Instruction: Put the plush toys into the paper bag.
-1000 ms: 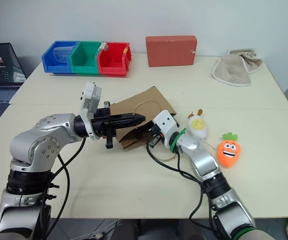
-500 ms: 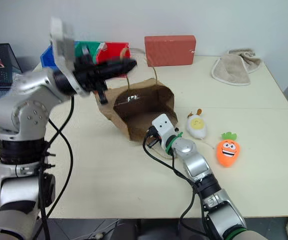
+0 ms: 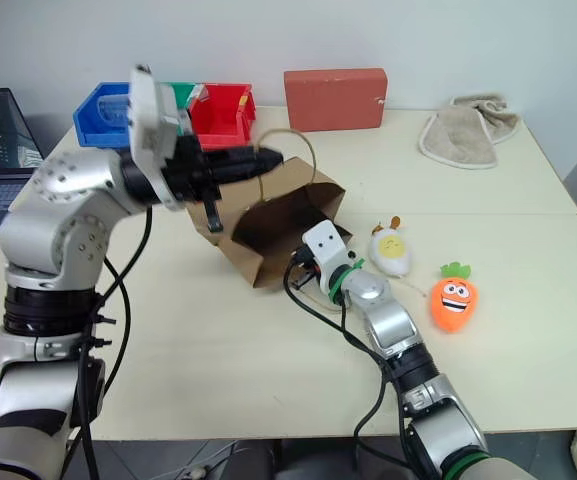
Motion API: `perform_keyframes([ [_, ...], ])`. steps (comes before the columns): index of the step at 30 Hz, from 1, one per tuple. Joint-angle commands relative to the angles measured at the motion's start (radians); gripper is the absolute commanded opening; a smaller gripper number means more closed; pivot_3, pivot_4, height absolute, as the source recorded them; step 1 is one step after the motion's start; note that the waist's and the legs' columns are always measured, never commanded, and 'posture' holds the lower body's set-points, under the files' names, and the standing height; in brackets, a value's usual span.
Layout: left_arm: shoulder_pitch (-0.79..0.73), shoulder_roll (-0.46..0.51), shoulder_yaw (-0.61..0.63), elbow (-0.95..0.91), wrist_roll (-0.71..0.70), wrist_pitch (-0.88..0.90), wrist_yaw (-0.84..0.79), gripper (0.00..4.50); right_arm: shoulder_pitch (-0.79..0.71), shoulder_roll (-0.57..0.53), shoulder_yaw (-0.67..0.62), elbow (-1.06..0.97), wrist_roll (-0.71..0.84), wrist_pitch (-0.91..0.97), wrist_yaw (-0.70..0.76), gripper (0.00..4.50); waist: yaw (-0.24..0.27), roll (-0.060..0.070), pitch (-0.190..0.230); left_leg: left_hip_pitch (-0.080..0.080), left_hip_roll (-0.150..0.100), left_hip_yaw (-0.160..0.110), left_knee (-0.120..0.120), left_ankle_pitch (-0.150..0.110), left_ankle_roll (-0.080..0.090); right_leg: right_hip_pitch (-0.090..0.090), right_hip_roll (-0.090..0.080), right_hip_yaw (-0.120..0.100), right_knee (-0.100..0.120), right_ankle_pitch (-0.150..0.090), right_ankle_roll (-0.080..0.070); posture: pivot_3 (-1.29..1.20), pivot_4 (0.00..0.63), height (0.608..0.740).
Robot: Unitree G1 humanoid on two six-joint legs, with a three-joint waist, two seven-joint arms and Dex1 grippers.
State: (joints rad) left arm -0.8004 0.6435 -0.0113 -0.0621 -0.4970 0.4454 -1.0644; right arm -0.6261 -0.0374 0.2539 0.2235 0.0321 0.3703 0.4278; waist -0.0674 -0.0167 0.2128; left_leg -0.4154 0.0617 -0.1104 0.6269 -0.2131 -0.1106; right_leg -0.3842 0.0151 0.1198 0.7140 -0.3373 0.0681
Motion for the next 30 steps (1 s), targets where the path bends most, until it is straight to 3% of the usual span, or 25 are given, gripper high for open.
perform_keyframes([
  [1, 0.006, 0.012, 0.005, -0.058, -0.001, -0.021, -0.02, 0.0, -0.034, -0.008, -0.016, -0.095, 0.03, 0.026, 0.036, 0.04, 0.001, 0.0, 0.0, -0.001, 0.0, 0.0, 0.0, 0.0, 0.0, -0.001, 0.0, 0.0, 0.0, 0.0, 0.0, 0.0, 0.15, 0.74],
  [8, 0.046, 0.01, -0.009, -0.067, 0.009, -0.024, -0.046, 0.0, 0.016, -0.218, -0.008, -0.479, 0.158, 0.267, 0.251, 0.04, 0.009, 0.0, 0.0, -0.002, -0.001, 0.0, 0.0, 0.0, 0.0, -0.001, 0.0, 0.0, 0.0, 0.0, 0.0, 0.0, 0.15, 0.74],
  [16, 0.065, -0.005, -0.025, -0.082, 0.006, -0.014, -0.052, 0.0, 0.069, -0.483, -0.121, -0.699, 0.288, 0.397, 0.369, 2.64, 0.01, 0.0, 0.0, -0.002, -0.001, 0.0, 0.001, 0.0, 0.0, -0.001, 0.0, 0.0, 0.0, 0.0, 0.0, 0.0, 0.15, 0.74],
  [20, 0.07, 0.007, -0.02, -0.086, -0.01, 0.005, -0.071, 0.0, 0.139, -0.738, -0.094, -0.607, 0.101, 0.203, 0.408, 4.02, 0.015, 0.0, 0.0, -0.002, -0.001, 0.0, 0.001, 0.0, 0.001, 0.0, -0.001, 0.0, -0.001, 0.0, 0.0, 0.0, 0.15, 0.74],
  [24, 0.059, 0.014, -0.005, -0.081, -0.03, 0.031, -0.071, 0.0, 0.166, -0.792, -0.01, -0.477, -0.038, 0.026, 0.386, 4.02, 0.008, 0.0, 0.0, -0.002, -0.001, 0.001, 0.001, 0.0, 0.001, -0.001, -0.001, 0.001, -0.002, 0.0, 0.0, 0.0, 0.15, 0.74],
  [29, 0.055, 0.028, 0.002, -0.077, -0.036, 0.047, -0.075, 0.0, 0.153, -0.761, 0.031, -0.342, -0.152, -0.087, 0.338, 4.02, -0.004, 0.0, 0.0, -0.001, -0.001, 0.002, 0.001, 0.0, 0.001, -0.001, -0.001, 0.002, -0.001, 0.0, 0.0, 0.0, 0.15, 0.74],
  [30, 0.055, 0.032, 0.008, -0.078, -0.038, 0.052, -0.072, 0.0, 0.147, -0.746, 0.037, -0.317, -0.164, -0.103, 0.33, 3.86, -0.005, 0.0, 0.0, -0.001, -0.001, 0.002, 0.001, 0.0, 0.001, -0.001, -0.001, 0.002, -0.001, 0.0, 0.0, 0.0, 0.15, 0.74],
])
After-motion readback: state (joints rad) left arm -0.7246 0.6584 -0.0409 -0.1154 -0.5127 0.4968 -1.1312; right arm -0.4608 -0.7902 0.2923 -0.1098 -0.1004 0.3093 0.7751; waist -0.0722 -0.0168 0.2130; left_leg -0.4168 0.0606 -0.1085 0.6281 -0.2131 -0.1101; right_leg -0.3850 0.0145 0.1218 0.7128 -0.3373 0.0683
